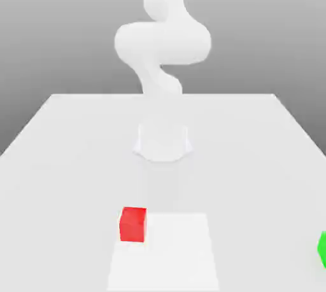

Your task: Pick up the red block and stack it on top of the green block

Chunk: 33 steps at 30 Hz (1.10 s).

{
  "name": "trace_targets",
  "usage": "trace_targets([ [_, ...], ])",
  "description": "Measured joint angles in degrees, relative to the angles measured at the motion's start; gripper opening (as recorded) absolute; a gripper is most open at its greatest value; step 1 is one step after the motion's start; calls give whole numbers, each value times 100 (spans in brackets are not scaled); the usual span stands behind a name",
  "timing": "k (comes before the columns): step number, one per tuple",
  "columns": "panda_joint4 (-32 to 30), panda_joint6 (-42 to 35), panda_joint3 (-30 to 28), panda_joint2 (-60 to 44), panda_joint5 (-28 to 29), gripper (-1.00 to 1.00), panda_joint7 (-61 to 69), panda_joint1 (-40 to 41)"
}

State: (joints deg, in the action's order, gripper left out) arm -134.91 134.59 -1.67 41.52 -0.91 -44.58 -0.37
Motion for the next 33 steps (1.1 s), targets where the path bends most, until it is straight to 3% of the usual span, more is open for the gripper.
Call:
trace_targets([
  [12, -1705, 1597, -562, -2506, -298, 0, 541, -63],
  [18, -2593, 2510, -678, -3871, 54, 0, 461, 151],
  [26, -2512, 3705, -299, -5310, -503, 0, 894, 395],
  [27, -2498, 3807, -226, -5431, -557, -100, 932, 454],
  [33, -2490, 3856, -184, -5491, -566, -100, 934, 491],
])
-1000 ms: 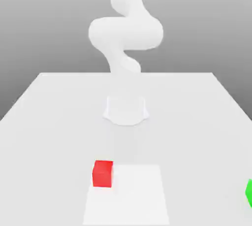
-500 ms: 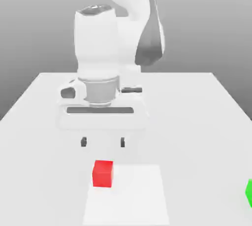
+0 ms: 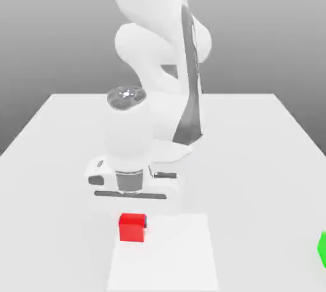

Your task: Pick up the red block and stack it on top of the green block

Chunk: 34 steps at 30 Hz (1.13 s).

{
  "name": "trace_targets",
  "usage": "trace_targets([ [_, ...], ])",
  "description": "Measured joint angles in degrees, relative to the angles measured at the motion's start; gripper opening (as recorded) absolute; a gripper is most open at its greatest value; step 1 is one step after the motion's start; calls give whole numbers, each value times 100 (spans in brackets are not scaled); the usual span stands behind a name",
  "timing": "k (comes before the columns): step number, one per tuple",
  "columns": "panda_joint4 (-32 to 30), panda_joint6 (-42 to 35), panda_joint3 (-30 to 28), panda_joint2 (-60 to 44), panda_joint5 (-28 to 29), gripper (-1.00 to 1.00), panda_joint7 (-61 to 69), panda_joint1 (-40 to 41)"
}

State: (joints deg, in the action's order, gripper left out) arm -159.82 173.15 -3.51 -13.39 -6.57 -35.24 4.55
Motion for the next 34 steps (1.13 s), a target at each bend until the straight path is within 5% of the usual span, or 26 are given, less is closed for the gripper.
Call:
trace_targets([
  [10, -85, -1268, -269, 1367, 764, -100, -426, -87],
  [13, 302, -1526, 292, 1244, 1000, -100, -179, 284],
  [26, 2753, -2765, 2293, -114, 1624, -100, 1879, -1940],
  [30, 3136, -2327, 2224, -1003, 2133, -100, 1844, -2381],
  [31, 3154, -2243, 2178, -1110, 2197, 100, 1810, -2430],
  [34, 3154, -2243, 2178, -1110, 2196, 100, 1811, -2430],
])
